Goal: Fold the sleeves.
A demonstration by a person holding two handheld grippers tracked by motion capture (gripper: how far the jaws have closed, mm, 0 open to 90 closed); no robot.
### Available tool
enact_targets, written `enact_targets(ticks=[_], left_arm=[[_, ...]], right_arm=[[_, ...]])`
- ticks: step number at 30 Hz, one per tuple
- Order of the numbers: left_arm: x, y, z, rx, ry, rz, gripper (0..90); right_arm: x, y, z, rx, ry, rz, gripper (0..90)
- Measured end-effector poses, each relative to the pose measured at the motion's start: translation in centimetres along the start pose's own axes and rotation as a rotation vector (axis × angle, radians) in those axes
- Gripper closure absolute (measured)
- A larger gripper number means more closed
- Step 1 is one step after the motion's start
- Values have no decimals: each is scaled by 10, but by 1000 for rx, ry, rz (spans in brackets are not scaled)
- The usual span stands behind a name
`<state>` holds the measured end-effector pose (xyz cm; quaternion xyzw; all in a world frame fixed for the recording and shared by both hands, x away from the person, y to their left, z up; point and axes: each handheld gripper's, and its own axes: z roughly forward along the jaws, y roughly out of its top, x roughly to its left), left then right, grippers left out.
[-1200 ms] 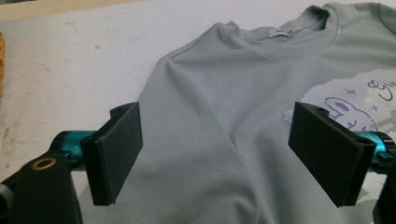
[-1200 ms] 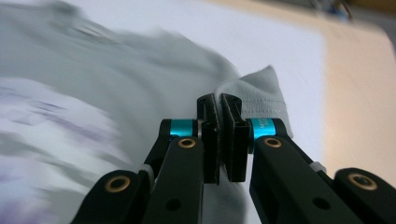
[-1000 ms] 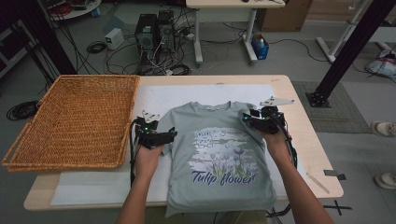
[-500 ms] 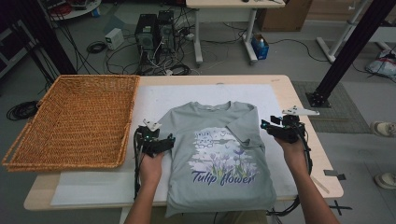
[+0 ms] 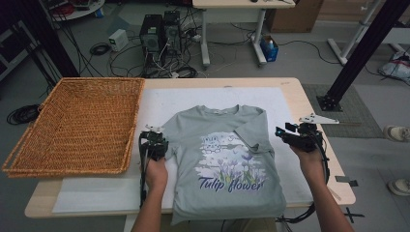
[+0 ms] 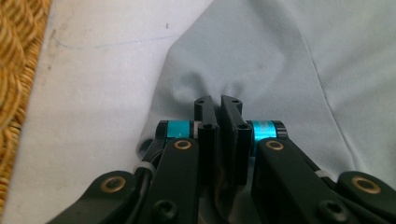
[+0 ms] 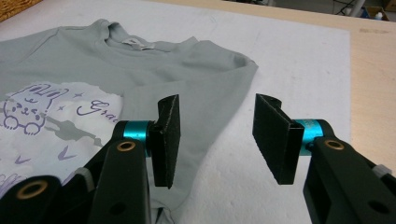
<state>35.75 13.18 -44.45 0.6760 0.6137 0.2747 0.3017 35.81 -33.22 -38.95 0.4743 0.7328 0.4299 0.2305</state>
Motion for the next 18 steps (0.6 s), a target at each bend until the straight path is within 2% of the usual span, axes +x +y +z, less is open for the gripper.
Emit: enact_targets(ticks=[2,5,8,10,11,12,13,14,15,16,18], left_arm=[[1,5,-8,-92,-65,-20,860],[-12,18,-21,-188,-155,28,859],[-33,32,-28,-235,-230,80,859],[-54,40,-30,-250,-295,150,857],[-63,43,-28,-238,-315,189,854],[-69,44,-26,-230,-314,205,803],[-74,46,-23,-205,-283,196,578],[-74,46,-21,-192,-262,177,404],[-73,46,-20,-184,-216,144,279],[-70,47,-19,-173,-202,138,192],[-63,46,-21,-169,-185,142,173]], right_arm=[[-2,-2,-2,1,-4,2,527],[-5,-5,-4,-1,-9,13,527],[-7,-8,-4,1,-10,24,527],[-6,-9,-3,5,-9,23,525],[-5,-9,-2,6,-9,22,524],[-5,-10,-2,7,-9,23,521],[-6,-10,-2,10,-11,25,518],[-6,-11,-2,10,-13,29,513],[-7,-11,-2,11,-13,32,510],[-8,-12,-3,9,-15,34,509],[-9,-13,-5,7,-19,34,497]])
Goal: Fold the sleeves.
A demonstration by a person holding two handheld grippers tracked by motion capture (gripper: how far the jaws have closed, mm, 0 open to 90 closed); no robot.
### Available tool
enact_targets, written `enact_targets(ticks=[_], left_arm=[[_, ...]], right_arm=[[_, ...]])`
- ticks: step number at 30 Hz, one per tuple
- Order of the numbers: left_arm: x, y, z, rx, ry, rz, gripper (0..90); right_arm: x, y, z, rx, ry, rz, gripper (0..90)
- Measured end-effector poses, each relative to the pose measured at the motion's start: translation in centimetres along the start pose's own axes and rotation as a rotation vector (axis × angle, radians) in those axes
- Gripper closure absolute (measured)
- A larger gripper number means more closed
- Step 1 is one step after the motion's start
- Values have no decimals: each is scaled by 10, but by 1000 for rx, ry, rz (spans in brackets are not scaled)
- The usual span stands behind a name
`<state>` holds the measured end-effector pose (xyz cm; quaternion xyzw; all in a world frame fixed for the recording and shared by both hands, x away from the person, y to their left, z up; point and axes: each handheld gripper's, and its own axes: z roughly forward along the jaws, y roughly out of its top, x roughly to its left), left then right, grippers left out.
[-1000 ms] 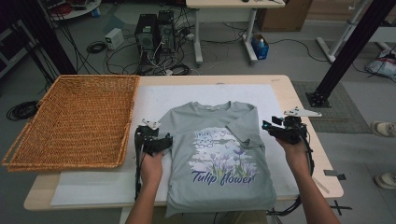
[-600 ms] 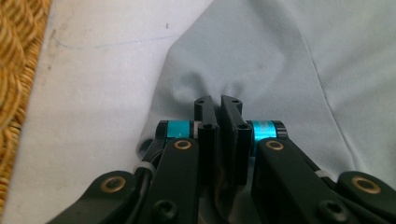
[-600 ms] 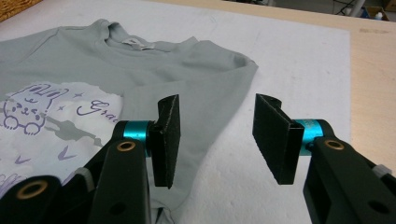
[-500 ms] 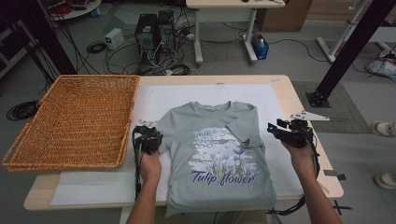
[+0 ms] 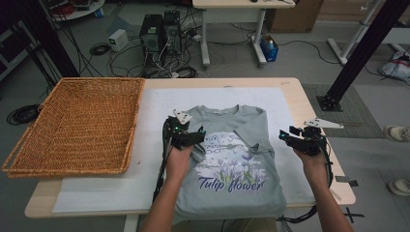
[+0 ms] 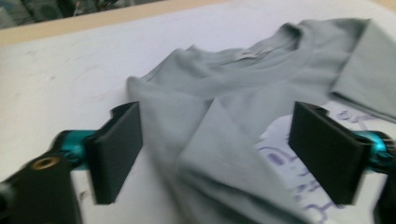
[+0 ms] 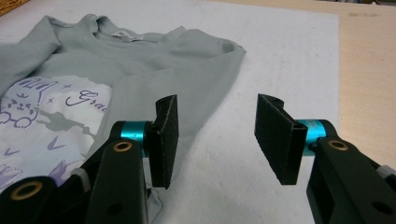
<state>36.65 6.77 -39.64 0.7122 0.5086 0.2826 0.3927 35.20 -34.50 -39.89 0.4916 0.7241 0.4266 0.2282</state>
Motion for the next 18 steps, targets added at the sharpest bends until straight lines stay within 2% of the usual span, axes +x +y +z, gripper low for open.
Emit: enact_targets(ticks=[2,4,9,10,11,12,13,15,17,18], left_arm=[[7,-1,-3,-14,7,-15,173],[14,-3,-5,-19,25,-60,173],[22,-8,7,39,82,-55,185],[24,-8,9,38,64,-54,221],[25,-8,12,39,22,-55,268],[25,-8,12,39,22,-55,281],[24,-9,18,41,-64,-35,281],[20,-12,26,63,-140,-7,281],[15,-14,33,110,-136,50,305],[14,-15,35,123,-135,60,433]], right_arm=[[-2,-1,-1,0,-5,12,482],[-4,-2,-2,-1,-6,25,471],[1,-3,1,10,0,11,469],[2,-3,1,10,0,8,467],[2,-3,1,11,1,5,463],[2,-3,1,13,0,1,462],[2,-3,1,14,-1,2,460],[1,-3,1,13,-4,7,456],[1,-3,1,16,-3,9,454],[1,-3,1,18,-3,7,453]])
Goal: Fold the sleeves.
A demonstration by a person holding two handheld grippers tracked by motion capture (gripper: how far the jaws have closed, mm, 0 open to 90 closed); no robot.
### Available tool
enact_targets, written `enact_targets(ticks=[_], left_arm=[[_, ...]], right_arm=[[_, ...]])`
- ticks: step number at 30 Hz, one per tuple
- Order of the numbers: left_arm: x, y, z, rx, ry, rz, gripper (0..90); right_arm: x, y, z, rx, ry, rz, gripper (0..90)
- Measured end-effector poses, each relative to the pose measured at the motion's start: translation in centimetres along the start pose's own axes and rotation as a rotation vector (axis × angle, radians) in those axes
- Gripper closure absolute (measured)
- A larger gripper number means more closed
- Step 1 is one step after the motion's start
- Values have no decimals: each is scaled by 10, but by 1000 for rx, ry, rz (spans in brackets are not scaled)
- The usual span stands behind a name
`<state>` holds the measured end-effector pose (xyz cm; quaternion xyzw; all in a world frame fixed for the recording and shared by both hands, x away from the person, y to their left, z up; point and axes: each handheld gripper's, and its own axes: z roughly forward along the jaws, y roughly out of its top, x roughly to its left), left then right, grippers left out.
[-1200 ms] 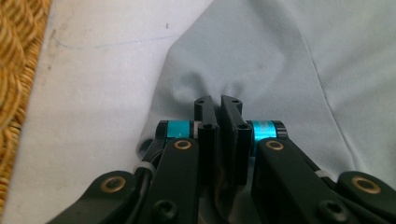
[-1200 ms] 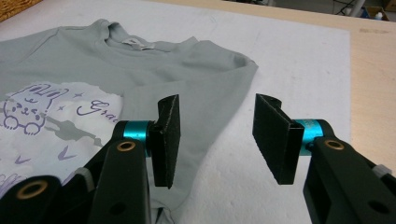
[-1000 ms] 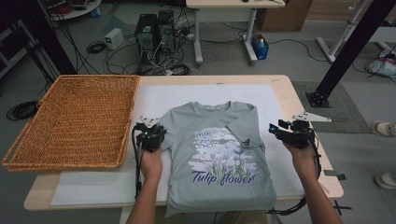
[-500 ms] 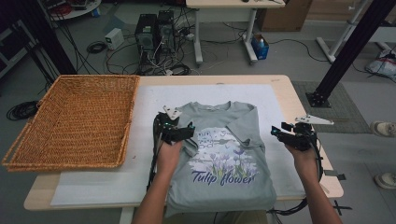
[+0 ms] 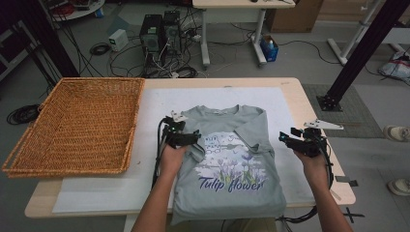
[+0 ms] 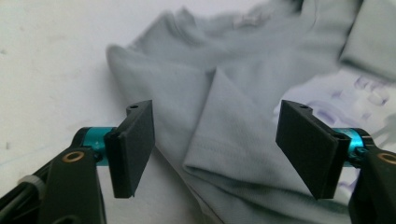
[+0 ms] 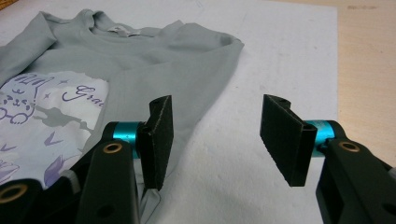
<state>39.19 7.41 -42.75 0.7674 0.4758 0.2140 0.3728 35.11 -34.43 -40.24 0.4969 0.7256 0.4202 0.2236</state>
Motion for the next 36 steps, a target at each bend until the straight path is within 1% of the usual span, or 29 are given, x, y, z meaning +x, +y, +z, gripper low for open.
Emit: enact_targets(ticks=[1,2,3,4,6,7,9,11,13,14,15,16,17,18,19,20,21,22,24,25,27,29,31,32,33,34,36], left_arm=[[0,0,2,18,14,6,549],[1,-1,3,30,25,6,629],[3,-1,4,35,30,-7,699],[3,-1,4,44,35,-13,733],[3,-2,4,47,34,1,802],[3,-2,3,49,32,6,853],[3,-1,3,49,29,3,870],[2,0,2,26,-1,-9,870],[-3,4,3,8,-46,-13,871],[-6,7,3,-1,-68,-4,871],[-10,10,3,-23,-90,1,872],[-14,14,3,-49,-134,4,871],[-18,17,2,-78,-162,12,871],[-22,21,0,-120,-186,23,868],[-23,24,-1,-171,-217,11,807],[-23,27,-2,-191,-224,-4,677],[-22,30,-3,-206,-204,-19,539],[-20,31,-4,-202,-167,-30,406],[-12,30,-7,-178,-80,-56,249],[-7,29,-9,-166,-53,-78,210],[2,26,-15,-165,-10,-111,192],[9,24,-20,-168,6,-129,191],[11,23,-23,-167,10,-129,188],[15,21,-27,-158,11,-129,185],[16,19,-31,-151,23,-125,183],[18,17,-33,-147,22,-122,183],[20,14,-38,-138,29,-118,182]], right_arm=[[0,0,0,3,1,2,451],[0,0,0,5,2,-2,449],[0,-1,0,7,1,-3,448],[0,-1,0,6,1,-4,446],[-2,-1,-1,4,-1,2,444],[-2,-2,-1,3,-2,4,442],[-3,-2,-1,3,-2,7,440],[-3,-2,-1,4,-4,8,438],[-3,-2,0,7,-3,6,437],[-3,-2,0,8,-3,6,436],[-3,-3,0,8,-4,5,435],[-3,-3,1,10,-5,6,434],[-3,-3,1,9,-5,7,434],[-3,-3,1,11,-6,9,434],[-4,-3,1,12,-6,8,434],[-4,-3,1,14,-7,9,434],[-4,-3,1,16,-9,11,433],[-4,-3,1,17,-9,13,432],[-4,-3,1,15,-9,14,432],[-4,-3,1,14,-11,12,432],[-5,-3,0,13,-12,14,429],[-5,-2,0,12,-17,14,417],[-5,-2,0,13,-33,12,358],[-5,-1,-1,14,-43,12,331],[-5,0,-1,14,-48,8,318],[-5,1,-2,9,-58,1,289],[-5,4,-2,11,-84,-8,213]])
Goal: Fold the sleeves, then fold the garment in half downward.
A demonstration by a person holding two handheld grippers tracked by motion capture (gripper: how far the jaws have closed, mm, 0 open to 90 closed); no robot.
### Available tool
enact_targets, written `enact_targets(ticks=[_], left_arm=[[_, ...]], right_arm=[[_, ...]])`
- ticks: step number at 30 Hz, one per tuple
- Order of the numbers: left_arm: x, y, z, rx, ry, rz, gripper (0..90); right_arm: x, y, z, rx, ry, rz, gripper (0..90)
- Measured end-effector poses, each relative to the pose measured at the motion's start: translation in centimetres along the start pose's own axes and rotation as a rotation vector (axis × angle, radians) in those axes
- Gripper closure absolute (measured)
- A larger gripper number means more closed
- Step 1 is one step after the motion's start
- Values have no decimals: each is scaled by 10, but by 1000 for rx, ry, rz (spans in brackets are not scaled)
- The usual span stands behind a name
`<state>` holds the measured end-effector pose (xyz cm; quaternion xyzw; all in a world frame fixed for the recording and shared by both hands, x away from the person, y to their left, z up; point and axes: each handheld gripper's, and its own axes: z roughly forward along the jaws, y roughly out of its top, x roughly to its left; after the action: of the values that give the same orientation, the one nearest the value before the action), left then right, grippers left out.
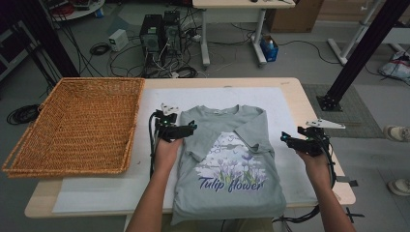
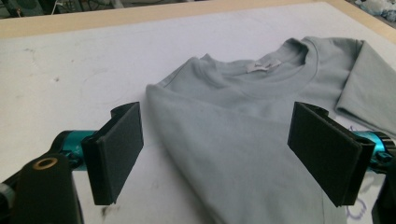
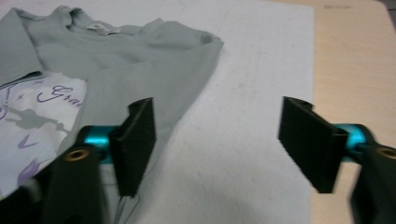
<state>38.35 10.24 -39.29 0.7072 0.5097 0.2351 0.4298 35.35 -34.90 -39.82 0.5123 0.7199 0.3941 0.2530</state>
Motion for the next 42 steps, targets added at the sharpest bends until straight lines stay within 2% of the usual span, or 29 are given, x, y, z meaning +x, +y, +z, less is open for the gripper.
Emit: enact_targets(ticks=[2,4,11,20,25,27,28,30,32,36,37,38,42], left_arm=[[2,-2,-5,-2,1,1,182],[2,-4,-8,-4,4,4,182],[5,-8,-10,12,15,11,181],[6,2,1,26,27,39,182],[12,12,14,42,33,42,182],[19,18,27,34,27,67,182],[22,19,33,45,23,75,182],[26,21,45,91,42,106,186],[30,20,57,134,53,116,187],[38,15,79,196,79,127,277],[38,15,79,196,79,127,306],[44,11,88,221,100,126,319],[52,7,93,227,139,114,389]], right_arm=[[0,2,0,3,1,-17,192],[2,5,1,13,-13,-34,120],[6,8,2,26,17,-66,120],[7,10,5,26,30,-59,120],[5,12,3,16,39,-52,120],[6,13,2,13,47,-51,120],[7,13,1,13,51,-50,120],[7,13,1,12,59,-54,120],[8,12,1,13,64,-51,120],[10,11,3,26,80,-53,120],[10,11,3,26,80,-53,120],[11,11,3,24,87,-61,120],[11,11,2,28,89,-60,120]])
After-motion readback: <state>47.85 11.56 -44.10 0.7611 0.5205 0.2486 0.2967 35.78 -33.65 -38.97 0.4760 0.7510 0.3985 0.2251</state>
